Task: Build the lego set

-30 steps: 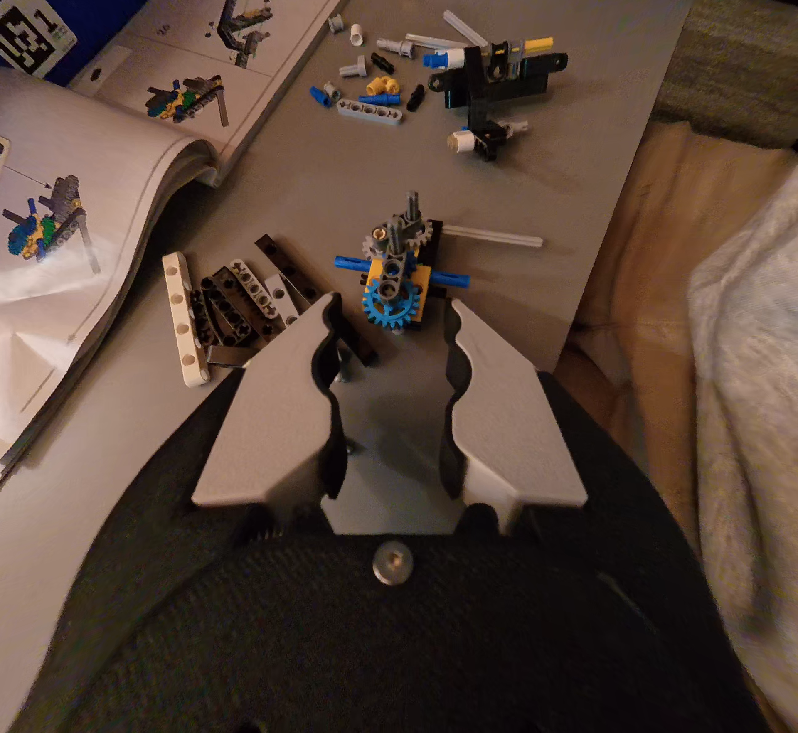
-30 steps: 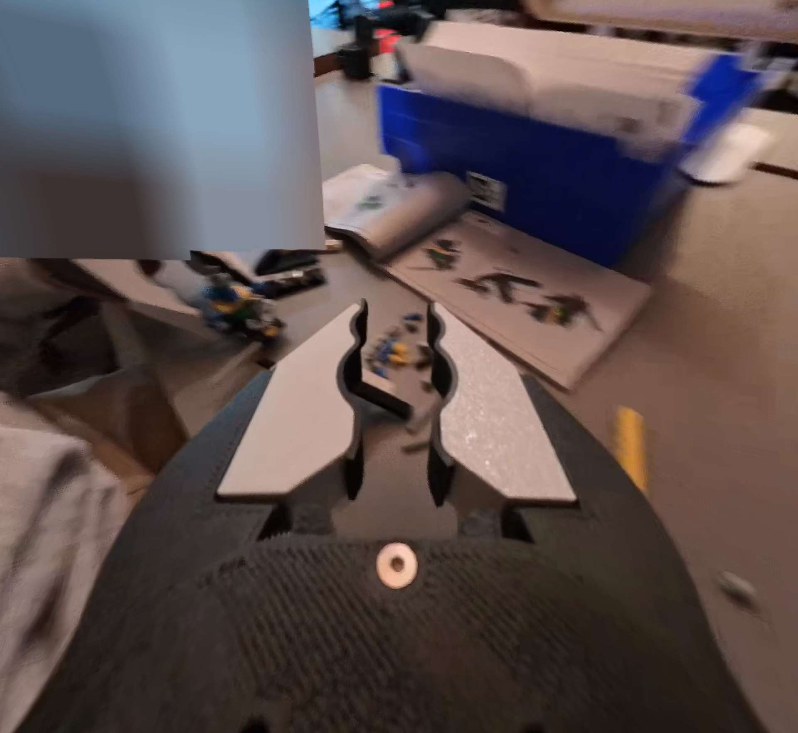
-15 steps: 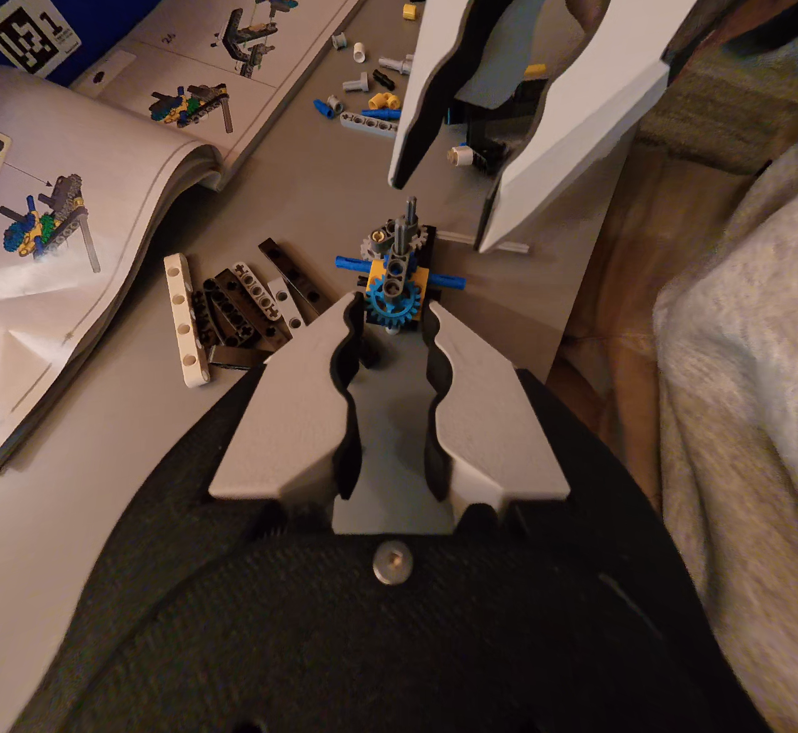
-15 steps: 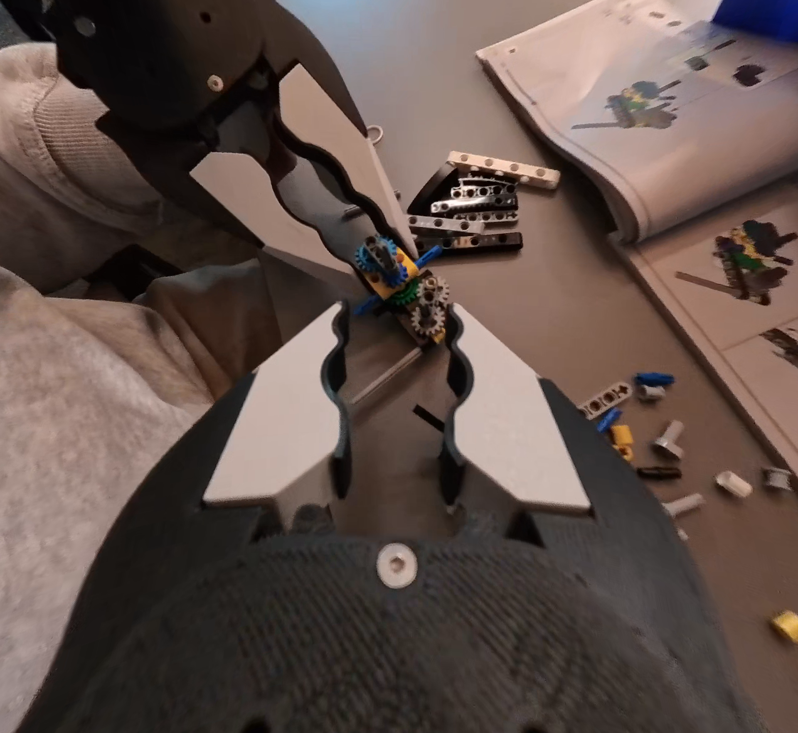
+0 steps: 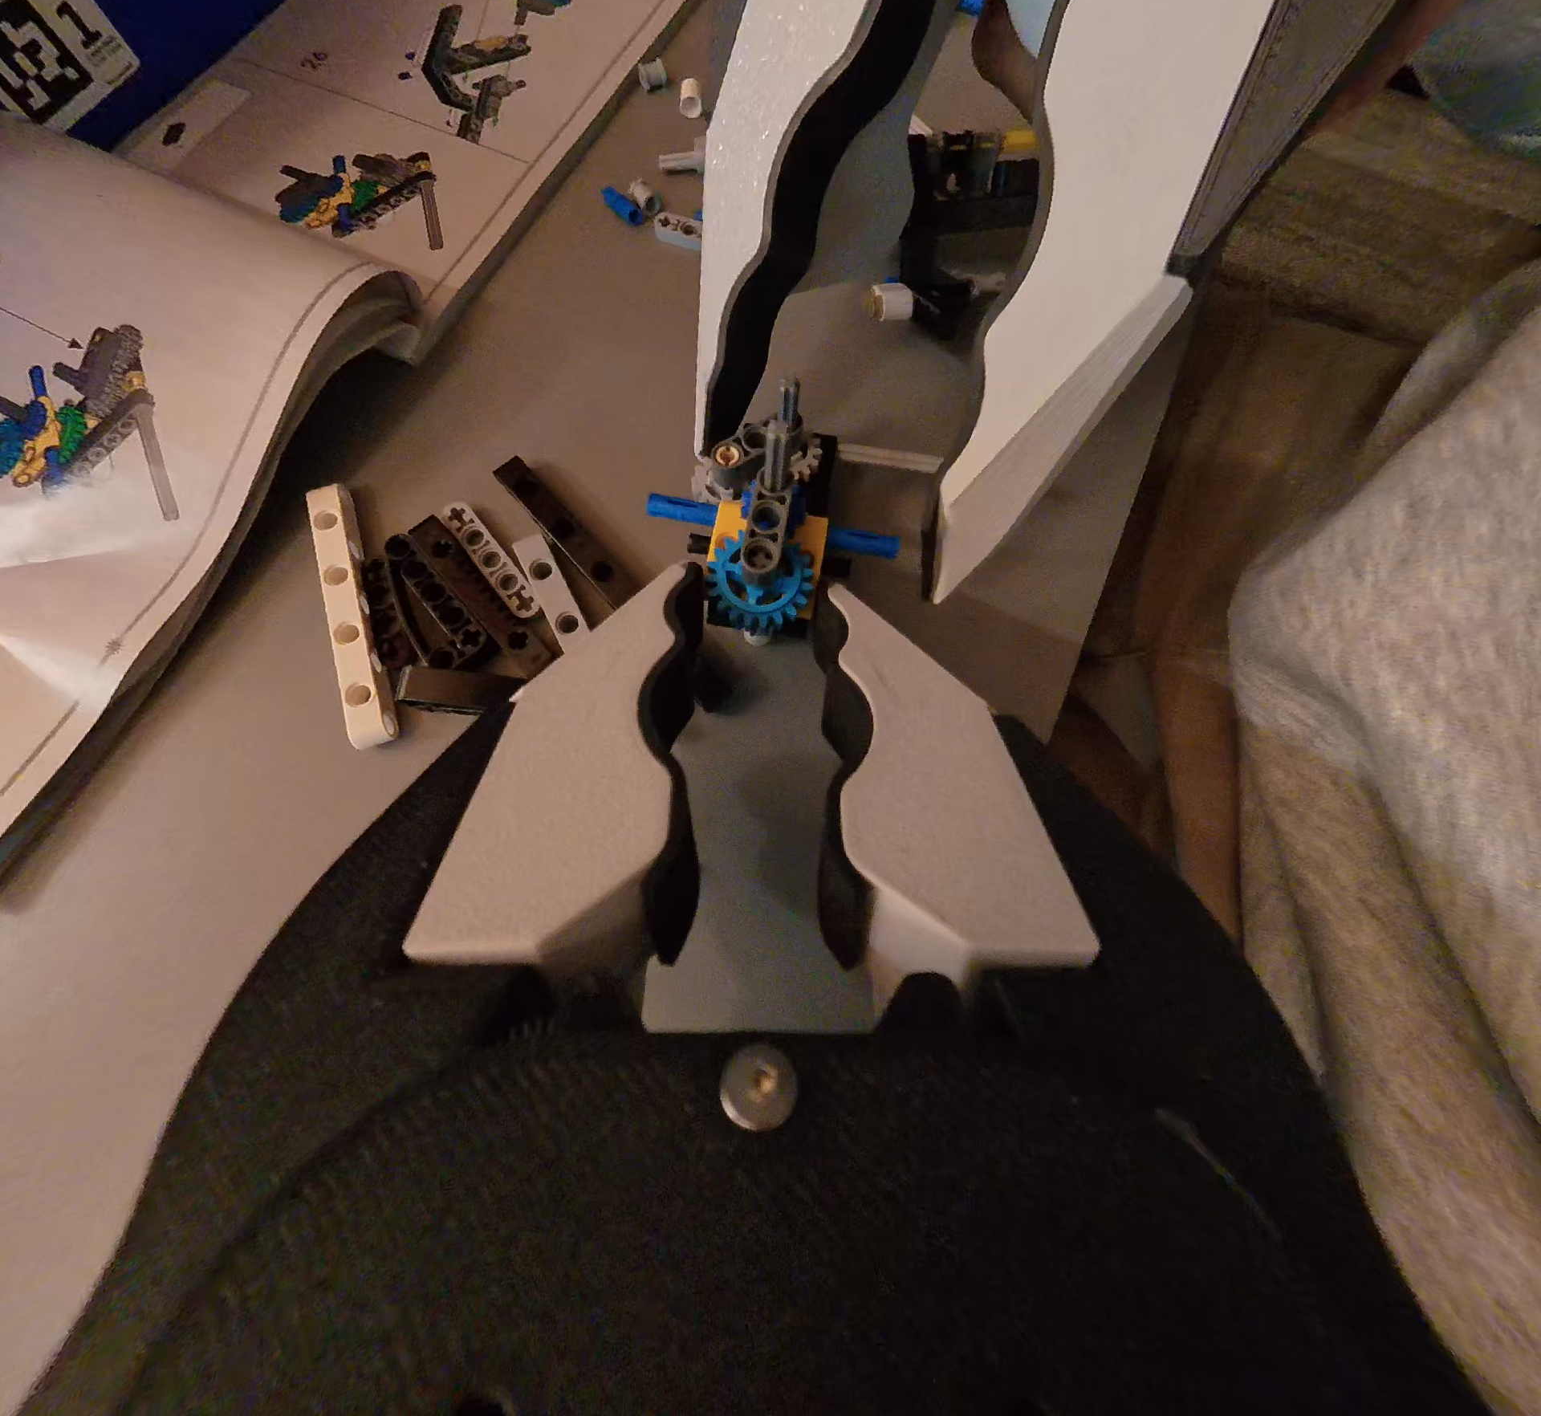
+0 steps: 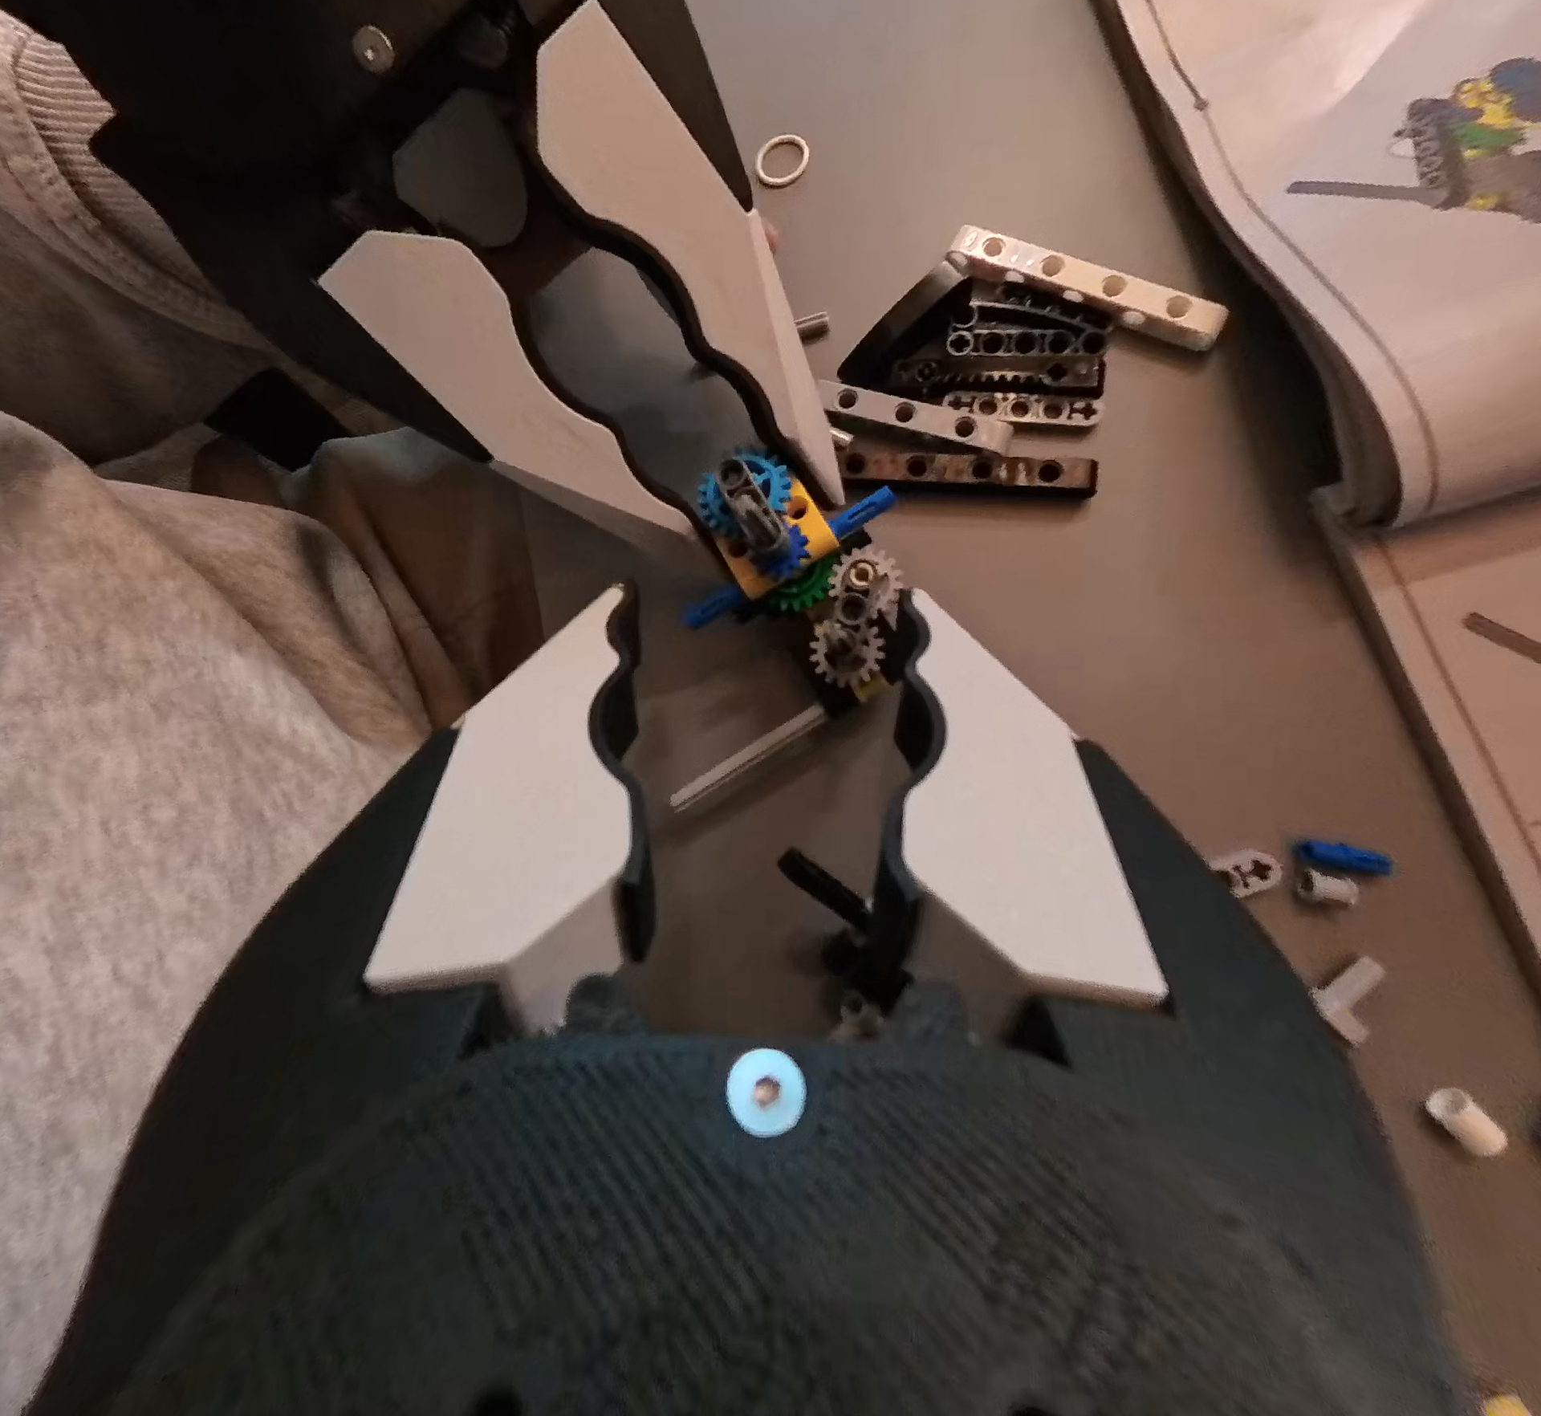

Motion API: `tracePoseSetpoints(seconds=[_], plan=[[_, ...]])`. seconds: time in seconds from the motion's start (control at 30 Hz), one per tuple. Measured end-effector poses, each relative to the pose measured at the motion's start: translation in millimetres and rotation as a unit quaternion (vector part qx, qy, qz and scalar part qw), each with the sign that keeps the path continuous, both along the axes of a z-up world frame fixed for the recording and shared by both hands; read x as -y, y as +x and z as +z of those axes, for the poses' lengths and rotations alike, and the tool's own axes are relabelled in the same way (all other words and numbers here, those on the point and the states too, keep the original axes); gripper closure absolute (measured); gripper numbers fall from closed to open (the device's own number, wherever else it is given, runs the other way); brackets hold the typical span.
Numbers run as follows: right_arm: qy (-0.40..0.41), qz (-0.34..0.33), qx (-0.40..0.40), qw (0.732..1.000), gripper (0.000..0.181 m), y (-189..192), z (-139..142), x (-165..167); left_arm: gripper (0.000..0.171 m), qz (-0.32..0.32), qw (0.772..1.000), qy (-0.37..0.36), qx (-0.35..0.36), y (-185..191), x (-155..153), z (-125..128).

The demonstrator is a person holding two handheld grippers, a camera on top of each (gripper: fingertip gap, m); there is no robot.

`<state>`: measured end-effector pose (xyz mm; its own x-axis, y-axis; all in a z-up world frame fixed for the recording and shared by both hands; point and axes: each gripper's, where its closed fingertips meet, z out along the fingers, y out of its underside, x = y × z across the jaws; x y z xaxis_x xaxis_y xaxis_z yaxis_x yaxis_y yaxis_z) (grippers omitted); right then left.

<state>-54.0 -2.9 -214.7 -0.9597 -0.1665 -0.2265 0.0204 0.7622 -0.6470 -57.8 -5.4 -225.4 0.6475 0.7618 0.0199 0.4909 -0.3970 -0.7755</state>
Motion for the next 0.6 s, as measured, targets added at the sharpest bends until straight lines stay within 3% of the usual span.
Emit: tracePoseSetpoints(seconds=[0.6], plan=[[-0.017, 0.011, 0.014, 1.000, 0.119, -0.3, 2.1, -0.2, 0.147, -0.001, 1.000, 0.008, 0.007, 0.0, 0.0, 0.0]])
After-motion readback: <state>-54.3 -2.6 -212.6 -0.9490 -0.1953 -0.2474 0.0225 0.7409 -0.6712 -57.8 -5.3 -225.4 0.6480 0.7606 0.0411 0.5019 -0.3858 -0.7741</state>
